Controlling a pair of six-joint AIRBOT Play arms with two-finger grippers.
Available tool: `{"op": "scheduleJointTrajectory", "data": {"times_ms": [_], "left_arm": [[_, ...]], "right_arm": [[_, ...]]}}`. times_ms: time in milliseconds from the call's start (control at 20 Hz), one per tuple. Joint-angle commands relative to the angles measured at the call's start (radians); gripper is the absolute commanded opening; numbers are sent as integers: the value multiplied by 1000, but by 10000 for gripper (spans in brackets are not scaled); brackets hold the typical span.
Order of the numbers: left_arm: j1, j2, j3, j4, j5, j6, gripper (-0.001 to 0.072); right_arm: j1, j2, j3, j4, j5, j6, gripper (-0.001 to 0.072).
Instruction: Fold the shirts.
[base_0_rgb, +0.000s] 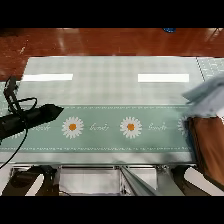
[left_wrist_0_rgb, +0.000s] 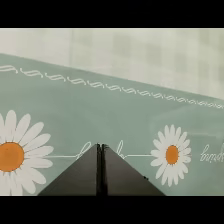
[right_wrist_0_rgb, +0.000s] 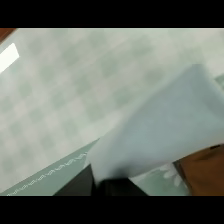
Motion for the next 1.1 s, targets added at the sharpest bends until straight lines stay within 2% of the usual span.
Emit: {"op": "scheduleJointTrajectory", "data": {"times_ms": [0,150,300,350,450,500,650,750,800,850,900,950,1000,1050], "left_arm": [[1,0,1,-21,22,36,20],[1,0,6,-24,23,55,20],[1,-1,6,-35,29,69,20],[1,-1,6,-43,36,69,20],[1,-2,6,-51,47,69,20],[1,-3,6,-50,59,69,20],[1,-33,37,-50,113,87,19],[1,-113,143,-50,107,122,19],[0,-168,222,-50,89,134,19],[-2,-232,315,-50,65,137,19],[-13,-308,428,-50,35,167,19],[-35,-391,550,-49,-4,219,18],[-69,-470,669,-48,-42,280,18],[-119,-555,795,-28,-64,298,18]], "right_arm": [[-145,165,-236,-79,112,-13,19],[-238,306,-481,-340,111,-25,19],[-266,406,-667,-645,111,-97,23],[-276,433,-720,-683,111,-68,86],[-288,462,-816,-645,112,-57,389],[-288,461,-847,-631,113,-65,414],[-288,423,-835,-605,73,-69,414],[-287,365,-770,-478,25,-68,403],[-285,330,-727,-360,-7,-60,391],[-264,286,-678,-182,-56,-49,262],[-229,246,-638,3,-116,-60,69],[-168,206,-605,219,-205,-89,18],[-66,157,-561,449,-308,-160,18],[61,110,-504,563,-397,-232,18]]}}
